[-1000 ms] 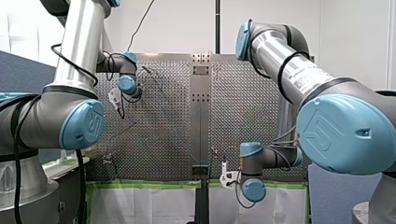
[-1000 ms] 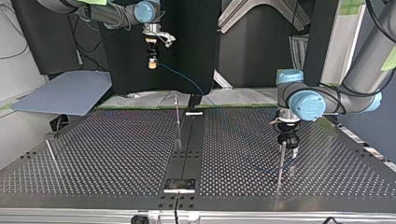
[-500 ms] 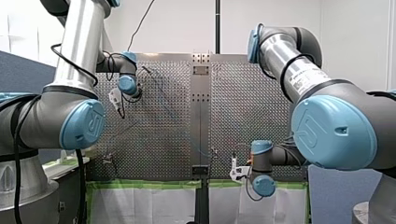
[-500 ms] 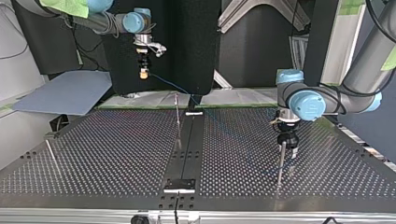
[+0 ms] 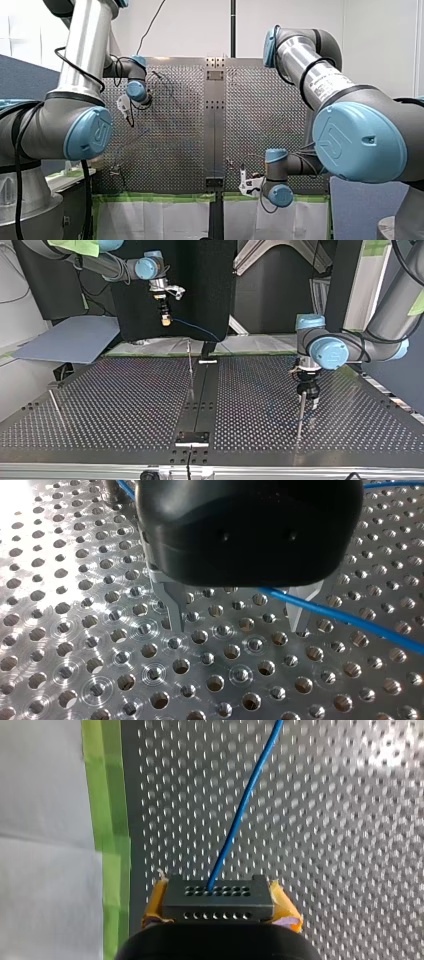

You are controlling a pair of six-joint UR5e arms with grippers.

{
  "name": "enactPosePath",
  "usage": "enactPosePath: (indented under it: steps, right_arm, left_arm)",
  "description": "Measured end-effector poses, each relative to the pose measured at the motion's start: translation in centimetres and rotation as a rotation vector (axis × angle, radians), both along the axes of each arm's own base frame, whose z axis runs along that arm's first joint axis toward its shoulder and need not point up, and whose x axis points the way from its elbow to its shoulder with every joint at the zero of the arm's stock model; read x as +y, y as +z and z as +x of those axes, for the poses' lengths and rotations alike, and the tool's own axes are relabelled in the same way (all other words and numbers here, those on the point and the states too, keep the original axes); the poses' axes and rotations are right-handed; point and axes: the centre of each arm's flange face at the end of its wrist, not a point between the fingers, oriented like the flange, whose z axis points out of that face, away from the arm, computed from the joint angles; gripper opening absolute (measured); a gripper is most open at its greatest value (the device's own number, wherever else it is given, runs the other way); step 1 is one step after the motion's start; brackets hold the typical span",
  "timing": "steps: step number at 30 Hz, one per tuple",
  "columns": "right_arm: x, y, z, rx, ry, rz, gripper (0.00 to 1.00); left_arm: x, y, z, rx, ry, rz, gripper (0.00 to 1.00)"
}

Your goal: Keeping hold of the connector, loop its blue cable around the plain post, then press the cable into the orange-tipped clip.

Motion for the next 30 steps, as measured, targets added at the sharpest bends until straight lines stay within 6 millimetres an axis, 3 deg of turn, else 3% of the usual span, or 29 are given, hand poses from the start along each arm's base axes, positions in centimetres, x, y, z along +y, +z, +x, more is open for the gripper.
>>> enactPosePath:
  steps: [10,21,30]
  right_arm:
    - [-0.9,0.4,0.8,-0.003,0.052,-0.003,0.00]
    - [-3.0,2.6,1.4,-0.026,0.026,-0.056,0.00]
    - [-2.9,2.9,1.9,-0.031,0.037,-0.057,0.00]
  left_arm:
    - [0.1,0.0,0.0,0.001,0.011,0.001,0.99]
    - [0.2,0.0,0.0,0.001,0.017,0.002,0.99]
    - [0.5,-0.3,-0.2,0.018,0.028,-0.022,0.99]
